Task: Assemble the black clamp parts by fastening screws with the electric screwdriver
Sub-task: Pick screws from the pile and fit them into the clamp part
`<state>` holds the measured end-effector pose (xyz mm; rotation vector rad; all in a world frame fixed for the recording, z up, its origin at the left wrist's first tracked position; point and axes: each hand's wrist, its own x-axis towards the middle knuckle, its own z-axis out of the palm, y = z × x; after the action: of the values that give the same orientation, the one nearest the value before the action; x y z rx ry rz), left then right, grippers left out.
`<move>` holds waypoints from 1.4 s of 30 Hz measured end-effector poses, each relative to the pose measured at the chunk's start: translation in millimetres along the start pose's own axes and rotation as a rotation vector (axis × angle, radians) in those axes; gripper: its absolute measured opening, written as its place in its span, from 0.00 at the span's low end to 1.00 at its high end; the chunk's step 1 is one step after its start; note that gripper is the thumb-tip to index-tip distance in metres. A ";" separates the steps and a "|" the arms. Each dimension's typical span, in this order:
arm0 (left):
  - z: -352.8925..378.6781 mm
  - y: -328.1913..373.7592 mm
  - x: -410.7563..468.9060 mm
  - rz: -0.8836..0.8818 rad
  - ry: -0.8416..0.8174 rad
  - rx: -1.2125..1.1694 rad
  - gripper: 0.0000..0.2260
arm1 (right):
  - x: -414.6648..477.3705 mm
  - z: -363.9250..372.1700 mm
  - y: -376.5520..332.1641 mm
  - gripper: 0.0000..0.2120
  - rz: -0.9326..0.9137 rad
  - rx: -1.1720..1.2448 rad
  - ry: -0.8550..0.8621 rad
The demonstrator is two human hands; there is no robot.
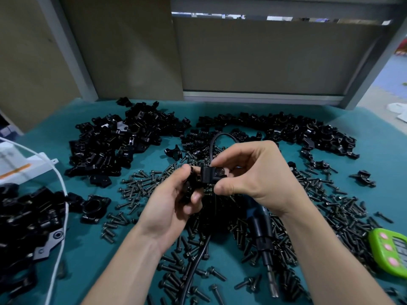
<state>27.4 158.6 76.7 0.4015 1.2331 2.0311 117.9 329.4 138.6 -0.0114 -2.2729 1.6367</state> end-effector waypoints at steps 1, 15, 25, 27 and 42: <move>1.0 0.1 0.1 0.017 -0.013 0.026 0.18 | -0.1 1.1 -0.3 0.17 0.006 -0.013 0.008; 7.1 -8.9 1.7 0.255 0.100 0.342 0.17 | 5.3 22.1 -4.1 0.08 0.315 0.281 0.227; 11.9 -14.8 0.4 0.421 0.174 0.631 0.17 | 6.8 47.8 10.5 0.08 0.272 0.230 0.518; 10.2 -13.9 -1.0 0.443 0.190 0.701 0.20 | 4.7 54.9 10.7 0.07 0.311 0.317 0.557; 11.3 -19.9 -1.7 0.503 0.313 0.820 0.21 | 1.9 66.2 15.4 0.06 0.271 0.108 0.609</move>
<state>43.5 170.4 65.3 0.8653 2.3490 1.9283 95.0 274.1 106.4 -0.7164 -1.7664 1.5943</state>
